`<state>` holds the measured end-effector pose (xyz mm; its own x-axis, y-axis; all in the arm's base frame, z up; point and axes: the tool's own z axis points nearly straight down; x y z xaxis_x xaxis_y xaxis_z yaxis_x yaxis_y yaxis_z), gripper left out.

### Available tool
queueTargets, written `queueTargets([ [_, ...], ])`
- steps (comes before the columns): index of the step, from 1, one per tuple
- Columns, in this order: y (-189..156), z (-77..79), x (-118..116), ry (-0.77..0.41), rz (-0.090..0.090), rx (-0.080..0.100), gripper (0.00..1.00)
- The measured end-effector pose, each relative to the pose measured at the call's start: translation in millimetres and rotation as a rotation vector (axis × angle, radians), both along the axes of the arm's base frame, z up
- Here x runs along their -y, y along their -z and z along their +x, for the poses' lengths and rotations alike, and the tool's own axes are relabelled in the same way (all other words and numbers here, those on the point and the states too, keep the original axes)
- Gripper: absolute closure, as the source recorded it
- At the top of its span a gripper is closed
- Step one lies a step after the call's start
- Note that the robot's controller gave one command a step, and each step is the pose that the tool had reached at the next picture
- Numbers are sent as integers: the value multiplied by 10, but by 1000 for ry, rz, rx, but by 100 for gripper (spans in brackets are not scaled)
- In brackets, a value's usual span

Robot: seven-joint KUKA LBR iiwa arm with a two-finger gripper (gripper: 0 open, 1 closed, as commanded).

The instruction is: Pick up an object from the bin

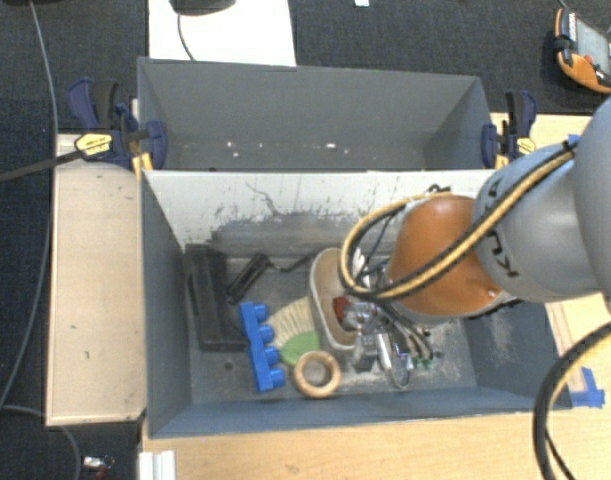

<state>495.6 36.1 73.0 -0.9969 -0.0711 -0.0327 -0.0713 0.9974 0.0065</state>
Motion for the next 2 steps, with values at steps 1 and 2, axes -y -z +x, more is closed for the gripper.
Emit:
queueTargets([
  [1,-97,-26,-32,4,-2,-3,100],
  [2,4,-7,111,30,6,0,100],
])
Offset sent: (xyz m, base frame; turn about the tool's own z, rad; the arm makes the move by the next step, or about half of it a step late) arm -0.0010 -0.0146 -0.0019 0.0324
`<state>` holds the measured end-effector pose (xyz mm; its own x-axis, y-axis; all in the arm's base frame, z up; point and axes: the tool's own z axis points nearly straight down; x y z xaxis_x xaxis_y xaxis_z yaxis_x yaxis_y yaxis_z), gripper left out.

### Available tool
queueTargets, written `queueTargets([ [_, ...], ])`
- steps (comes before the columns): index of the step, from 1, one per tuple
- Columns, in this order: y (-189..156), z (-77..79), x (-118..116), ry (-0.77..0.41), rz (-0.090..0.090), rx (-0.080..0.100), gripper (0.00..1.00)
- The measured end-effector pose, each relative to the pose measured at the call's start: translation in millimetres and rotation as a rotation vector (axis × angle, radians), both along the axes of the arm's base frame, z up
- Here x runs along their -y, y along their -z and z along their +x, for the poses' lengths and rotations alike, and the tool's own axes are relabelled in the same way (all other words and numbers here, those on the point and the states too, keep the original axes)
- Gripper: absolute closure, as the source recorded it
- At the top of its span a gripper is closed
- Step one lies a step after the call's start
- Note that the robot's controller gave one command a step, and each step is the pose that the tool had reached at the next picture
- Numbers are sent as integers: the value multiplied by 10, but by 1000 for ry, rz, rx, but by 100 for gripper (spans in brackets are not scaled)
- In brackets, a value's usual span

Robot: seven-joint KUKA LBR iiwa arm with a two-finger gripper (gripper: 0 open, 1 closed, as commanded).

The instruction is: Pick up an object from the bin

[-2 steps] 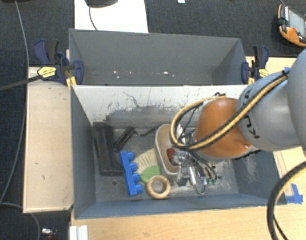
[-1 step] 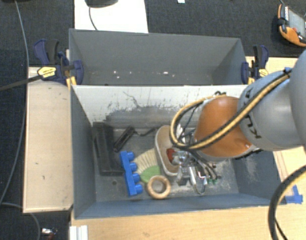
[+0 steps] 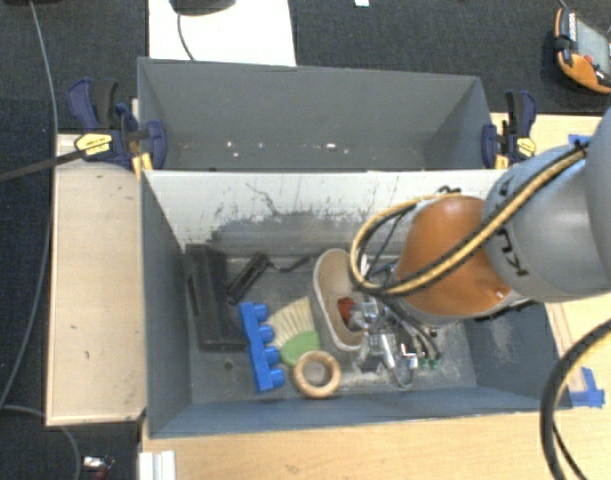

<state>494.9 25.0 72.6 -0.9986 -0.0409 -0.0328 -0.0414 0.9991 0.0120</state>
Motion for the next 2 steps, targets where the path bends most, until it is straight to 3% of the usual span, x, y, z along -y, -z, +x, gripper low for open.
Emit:
queueTargets([
  [2,-1,-41,4,12,1,5,100],
])
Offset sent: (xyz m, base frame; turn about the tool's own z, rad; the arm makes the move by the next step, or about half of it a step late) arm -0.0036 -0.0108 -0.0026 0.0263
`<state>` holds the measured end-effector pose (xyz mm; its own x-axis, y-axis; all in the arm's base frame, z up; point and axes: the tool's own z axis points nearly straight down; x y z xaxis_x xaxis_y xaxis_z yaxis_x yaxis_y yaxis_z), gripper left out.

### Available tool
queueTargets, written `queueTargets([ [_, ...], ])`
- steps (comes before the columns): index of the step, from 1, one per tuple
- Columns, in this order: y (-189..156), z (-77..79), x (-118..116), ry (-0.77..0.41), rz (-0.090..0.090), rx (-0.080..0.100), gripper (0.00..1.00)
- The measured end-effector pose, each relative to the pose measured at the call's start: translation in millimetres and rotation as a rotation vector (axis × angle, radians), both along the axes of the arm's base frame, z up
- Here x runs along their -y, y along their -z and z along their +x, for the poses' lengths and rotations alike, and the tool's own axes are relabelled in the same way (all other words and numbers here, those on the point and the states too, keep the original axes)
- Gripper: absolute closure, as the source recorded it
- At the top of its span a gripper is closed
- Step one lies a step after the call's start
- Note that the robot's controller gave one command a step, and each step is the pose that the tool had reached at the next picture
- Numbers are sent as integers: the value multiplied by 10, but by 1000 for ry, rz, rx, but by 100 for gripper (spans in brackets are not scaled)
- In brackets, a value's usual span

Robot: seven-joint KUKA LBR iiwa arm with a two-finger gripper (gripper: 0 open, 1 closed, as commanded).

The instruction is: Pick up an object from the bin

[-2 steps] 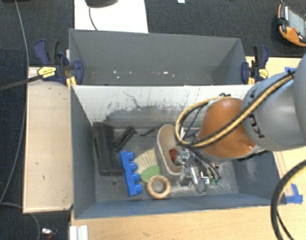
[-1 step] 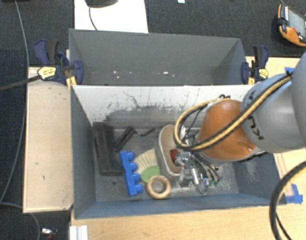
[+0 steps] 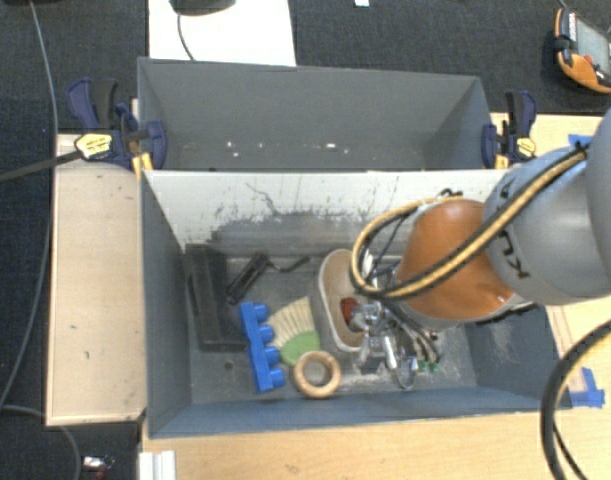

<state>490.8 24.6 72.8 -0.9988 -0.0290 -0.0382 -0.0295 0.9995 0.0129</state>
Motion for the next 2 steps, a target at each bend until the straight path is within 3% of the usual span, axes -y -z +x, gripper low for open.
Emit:
queueTargets([
  [1,-443,93,-186,-244,-11,2,100],
  [2,-255,11,29,-36,-3,-5,100],
])
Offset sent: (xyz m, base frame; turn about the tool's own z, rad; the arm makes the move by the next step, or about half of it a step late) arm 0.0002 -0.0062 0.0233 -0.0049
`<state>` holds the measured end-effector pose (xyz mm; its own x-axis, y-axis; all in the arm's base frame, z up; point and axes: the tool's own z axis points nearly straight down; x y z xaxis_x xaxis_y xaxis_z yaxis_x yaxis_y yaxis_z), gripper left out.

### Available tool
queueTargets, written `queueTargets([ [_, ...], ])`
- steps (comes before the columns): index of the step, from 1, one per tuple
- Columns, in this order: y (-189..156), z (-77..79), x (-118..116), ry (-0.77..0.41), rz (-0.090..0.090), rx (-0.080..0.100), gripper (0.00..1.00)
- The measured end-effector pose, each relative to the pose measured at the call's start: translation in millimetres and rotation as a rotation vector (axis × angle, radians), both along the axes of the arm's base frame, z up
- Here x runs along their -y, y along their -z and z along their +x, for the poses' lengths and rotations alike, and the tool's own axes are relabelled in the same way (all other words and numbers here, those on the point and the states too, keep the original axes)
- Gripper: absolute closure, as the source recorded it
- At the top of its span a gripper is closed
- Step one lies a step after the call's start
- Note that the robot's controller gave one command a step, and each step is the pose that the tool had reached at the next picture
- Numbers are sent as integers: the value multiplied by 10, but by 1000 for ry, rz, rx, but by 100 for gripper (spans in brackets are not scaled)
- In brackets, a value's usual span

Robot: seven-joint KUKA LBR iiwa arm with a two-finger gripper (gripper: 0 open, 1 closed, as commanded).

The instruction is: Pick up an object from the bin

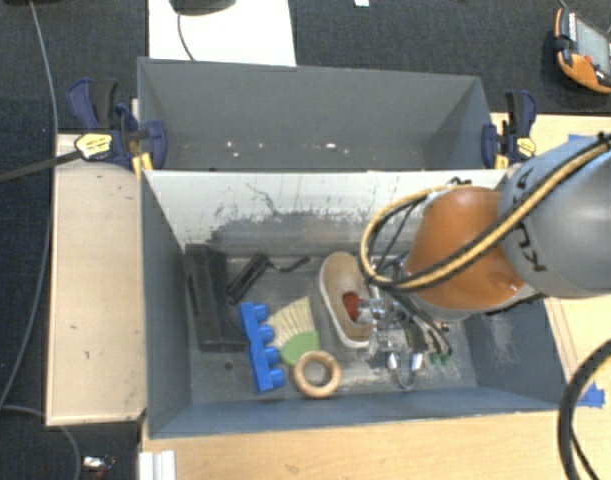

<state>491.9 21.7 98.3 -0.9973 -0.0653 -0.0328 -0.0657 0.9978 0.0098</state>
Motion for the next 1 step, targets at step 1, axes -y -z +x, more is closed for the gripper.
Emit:
queueTargets([
  [1,-254,4,-111,-183,-5,8,100],
])
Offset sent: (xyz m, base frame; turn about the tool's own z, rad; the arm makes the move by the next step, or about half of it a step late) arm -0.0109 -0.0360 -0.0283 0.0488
